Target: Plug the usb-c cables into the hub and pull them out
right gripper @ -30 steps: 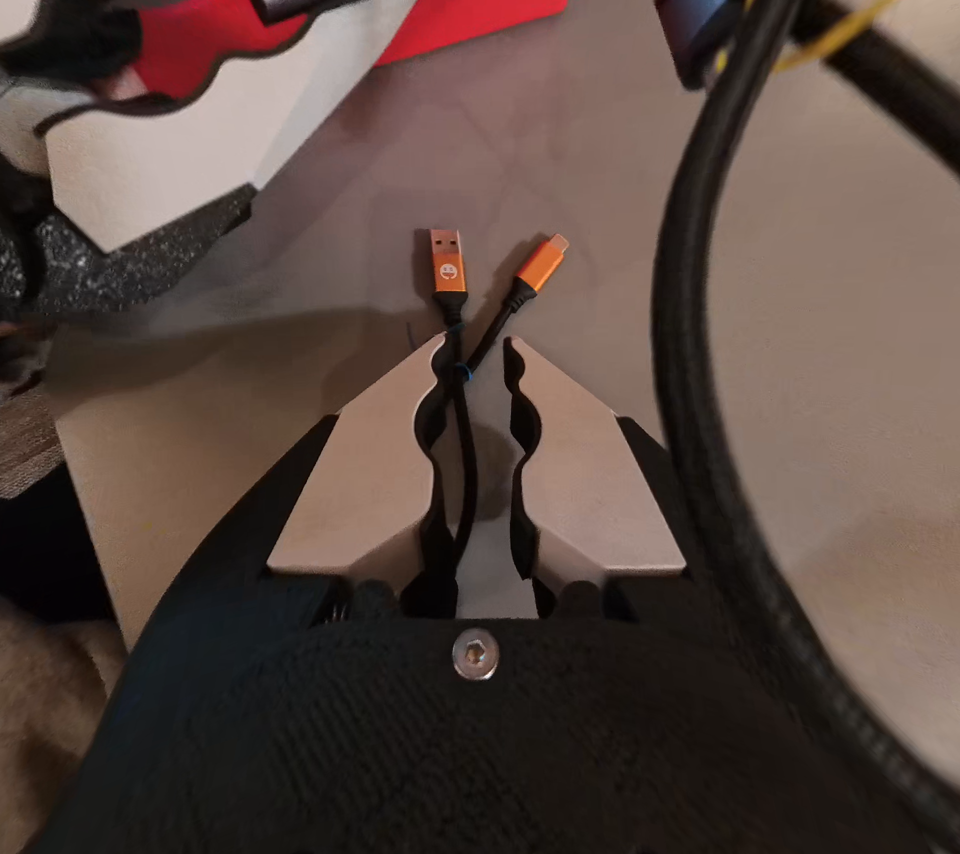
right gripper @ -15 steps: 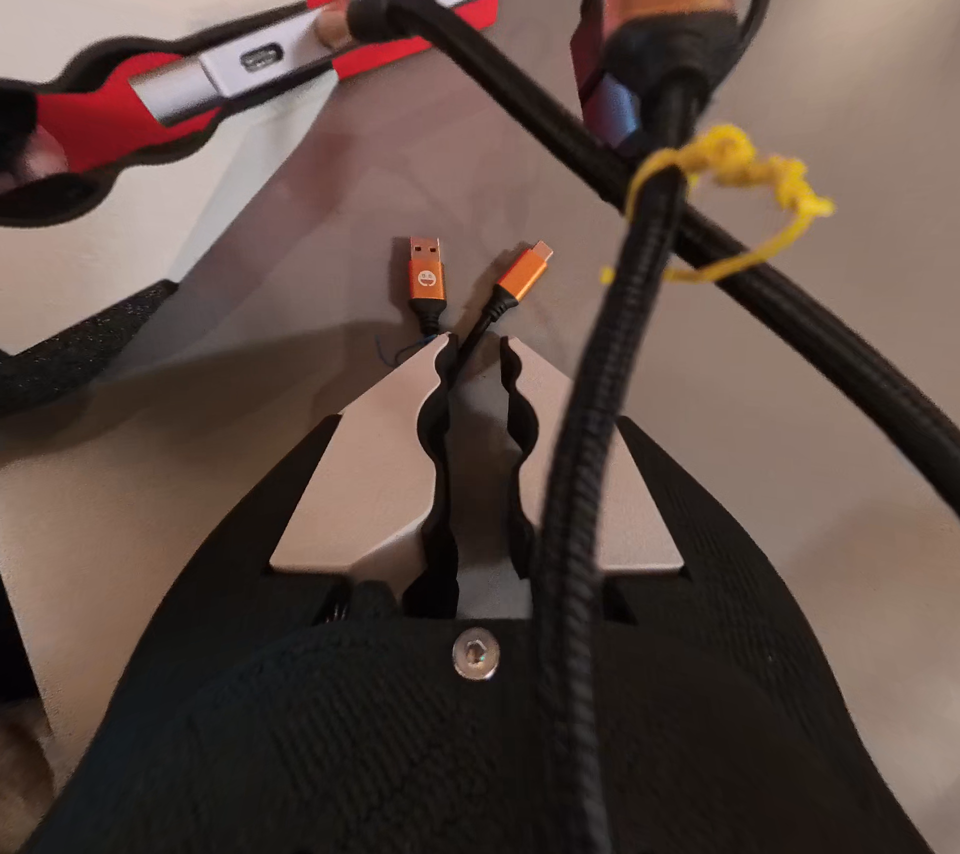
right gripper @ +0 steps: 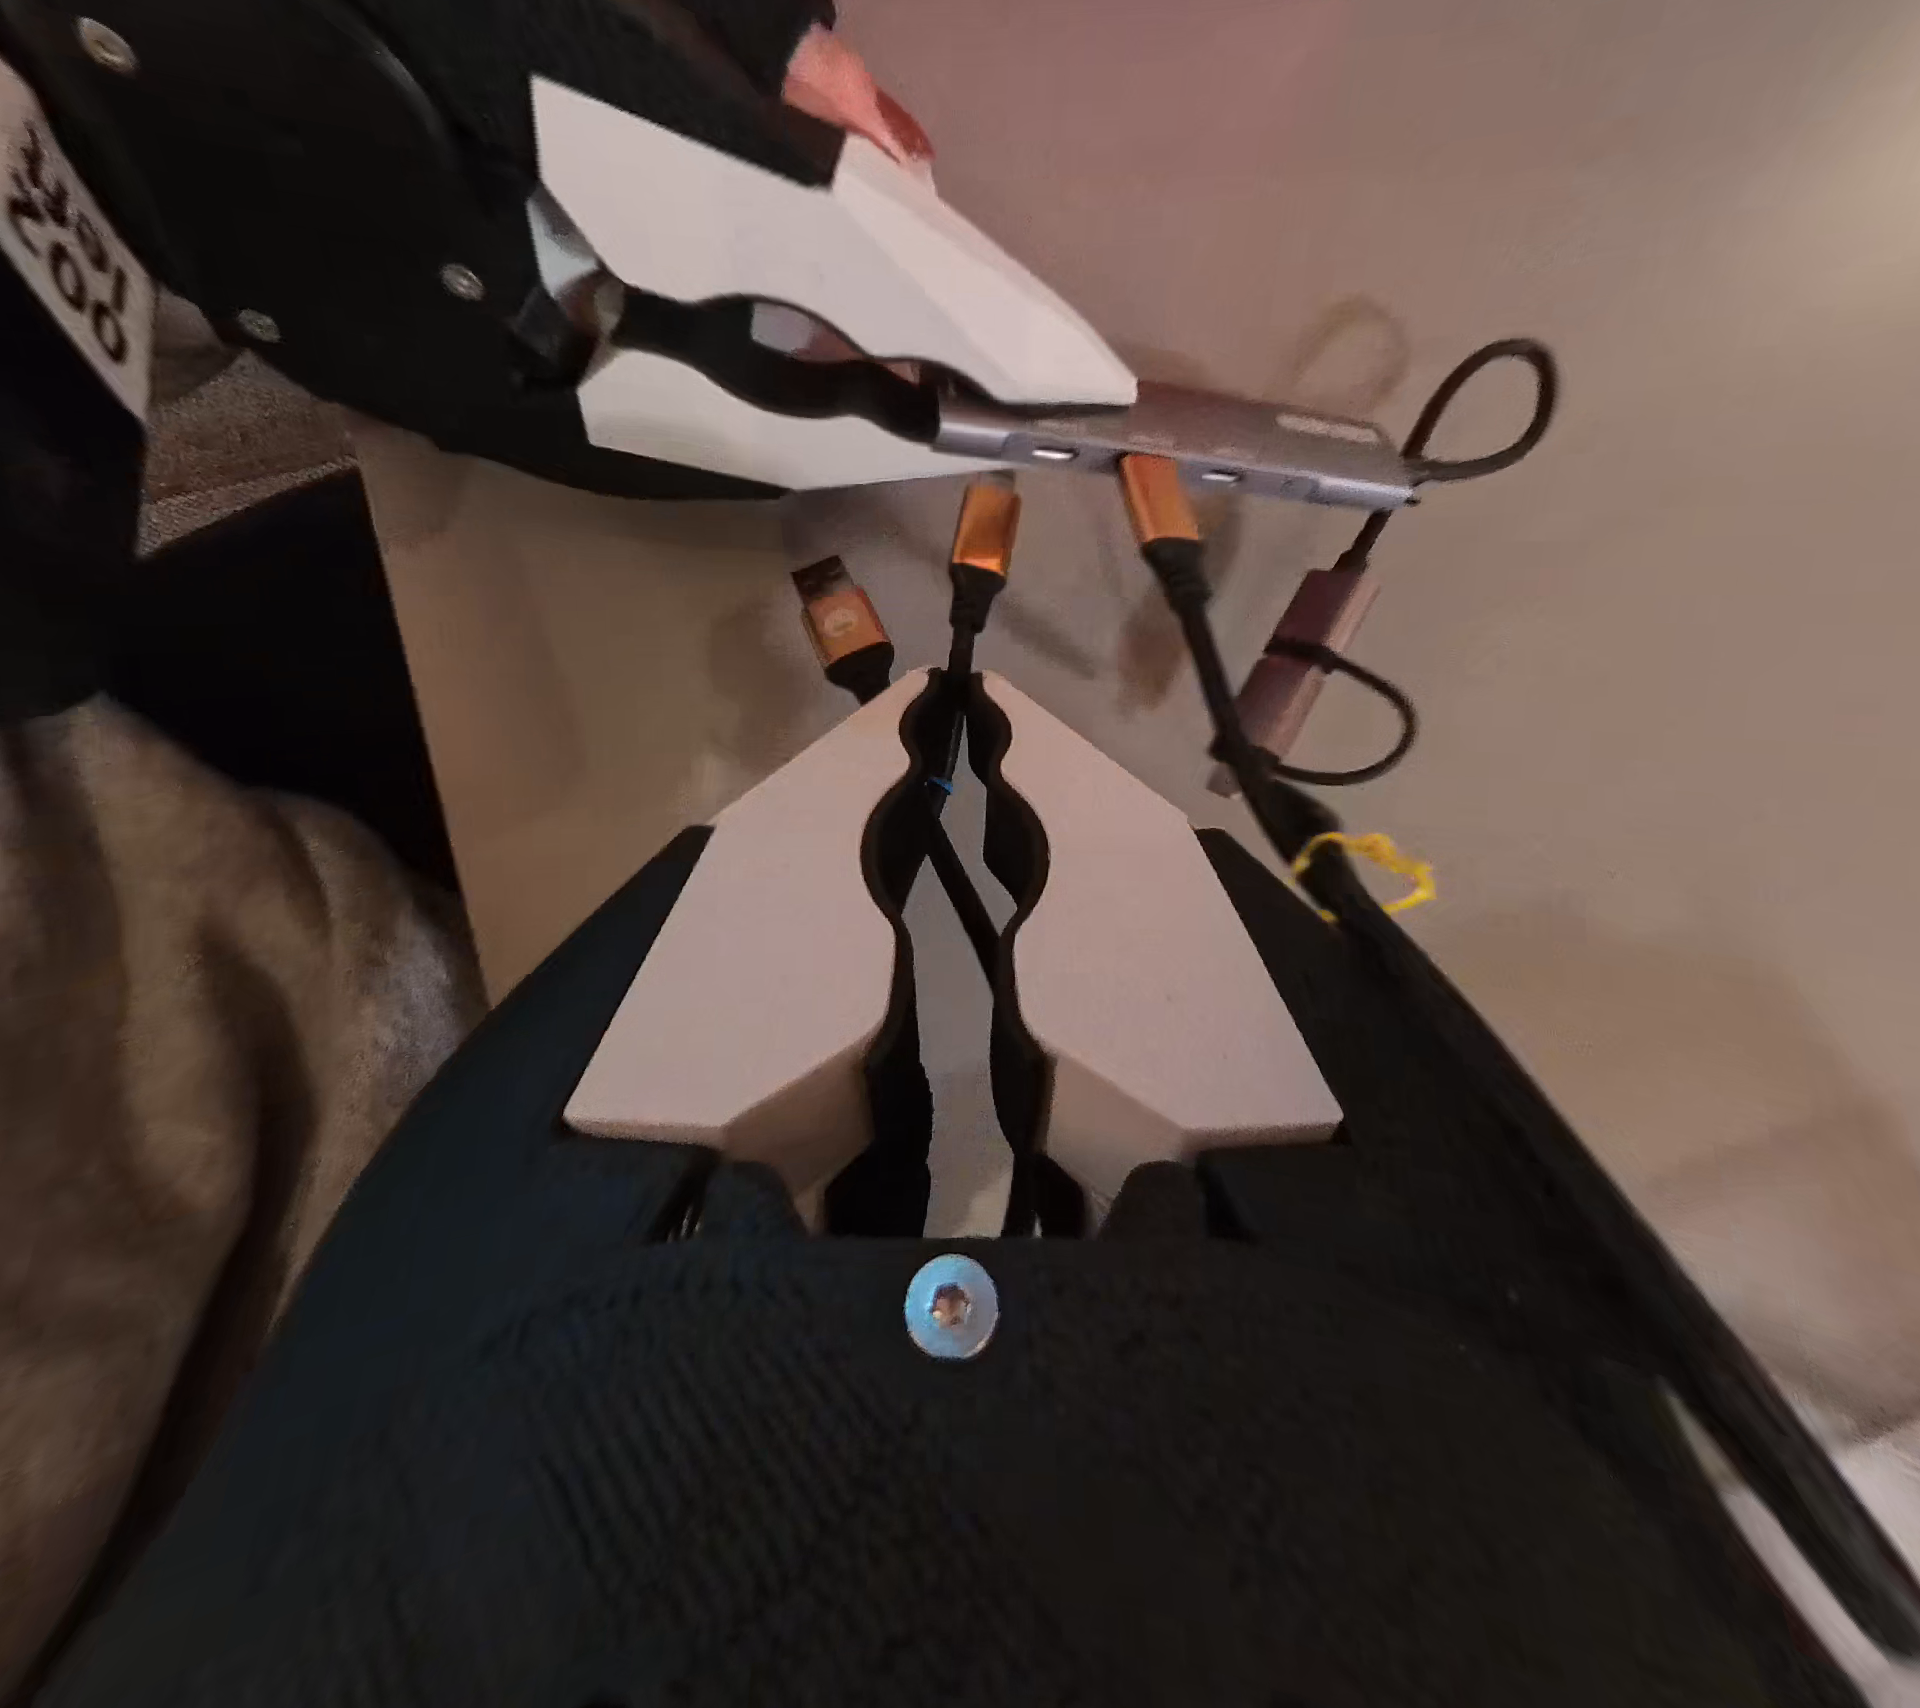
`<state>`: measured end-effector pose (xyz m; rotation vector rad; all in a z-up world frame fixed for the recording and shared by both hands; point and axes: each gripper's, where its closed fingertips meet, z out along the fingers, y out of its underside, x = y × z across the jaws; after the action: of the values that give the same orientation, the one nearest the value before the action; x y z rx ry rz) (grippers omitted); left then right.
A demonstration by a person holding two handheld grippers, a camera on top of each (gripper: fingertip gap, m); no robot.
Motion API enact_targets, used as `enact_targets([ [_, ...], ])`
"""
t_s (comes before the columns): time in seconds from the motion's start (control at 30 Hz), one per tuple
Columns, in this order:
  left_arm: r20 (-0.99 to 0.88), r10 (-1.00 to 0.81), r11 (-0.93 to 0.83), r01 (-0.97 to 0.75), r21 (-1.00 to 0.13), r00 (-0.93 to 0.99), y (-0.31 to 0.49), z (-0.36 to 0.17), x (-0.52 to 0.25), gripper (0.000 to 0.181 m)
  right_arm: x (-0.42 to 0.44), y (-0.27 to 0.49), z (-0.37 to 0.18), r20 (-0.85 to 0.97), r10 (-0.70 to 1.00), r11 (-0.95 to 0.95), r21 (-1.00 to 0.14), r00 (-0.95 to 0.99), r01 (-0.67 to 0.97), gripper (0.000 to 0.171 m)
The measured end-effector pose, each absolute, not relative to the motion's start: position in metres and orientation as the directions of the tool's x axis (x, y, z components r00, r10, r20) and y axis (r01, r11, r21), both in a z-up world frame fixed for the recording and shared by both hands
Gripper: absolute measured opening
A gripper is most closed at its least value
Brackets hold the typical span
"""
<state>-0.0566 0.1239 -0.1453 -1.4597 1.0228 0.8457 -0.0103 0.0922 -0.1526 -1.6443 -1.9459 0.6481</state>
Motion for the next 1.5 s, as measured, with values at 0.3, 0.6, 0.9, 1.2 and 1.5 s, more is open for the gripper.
enact_targets([
  [0.3, -0.928, -0.189, 0.049, -0.941, -0.336, 0.322, 0.12, -0.152, -0.044, 0.007, 0.011, 0.096, -0.139, 0.033, 0.986, 0.146, -0.629, -0.162, 0.763, 0.001],
  [0.6, -0.946, -0.197, 0.104, -0.954, -0.28, 0.256, 0.117, -0.155, -0.034, 0.007, 0.016, 0.095, -0.14, -0.075, 0.984, 0.078, -0.636, -0.162, 0.767, 0.0],
  [0.9, -0.946, -0.205, 0.123, -0.952, -0.281, 0.252, 0.114, -0.155, -0.029, 0.008, 0.015, 0.1, -0.133, -0.083, 0.985, 0.056, -0.674, -0.15, 0.737, 0.001],
  [1.2, -0.899, -0.247, 0.005, -0.928, -0.373, 0.36, 0.117, -0.16, -0.042, 0.007, -0.002, 0.106, -0.133, 0.037, 0.993, 0.104, -0.719, -0.111, 0.687, 0.0],
  [1.5, -0.901, -0.241, -0.029, -0.931, -0.365, 0.361, 0.118, -0.161, -0.046, 0.007, -0.008, 0.103, -0.131, -0.009, 0.994, 0.066, -0.753, -0.11, 0.655, 0.0],
])
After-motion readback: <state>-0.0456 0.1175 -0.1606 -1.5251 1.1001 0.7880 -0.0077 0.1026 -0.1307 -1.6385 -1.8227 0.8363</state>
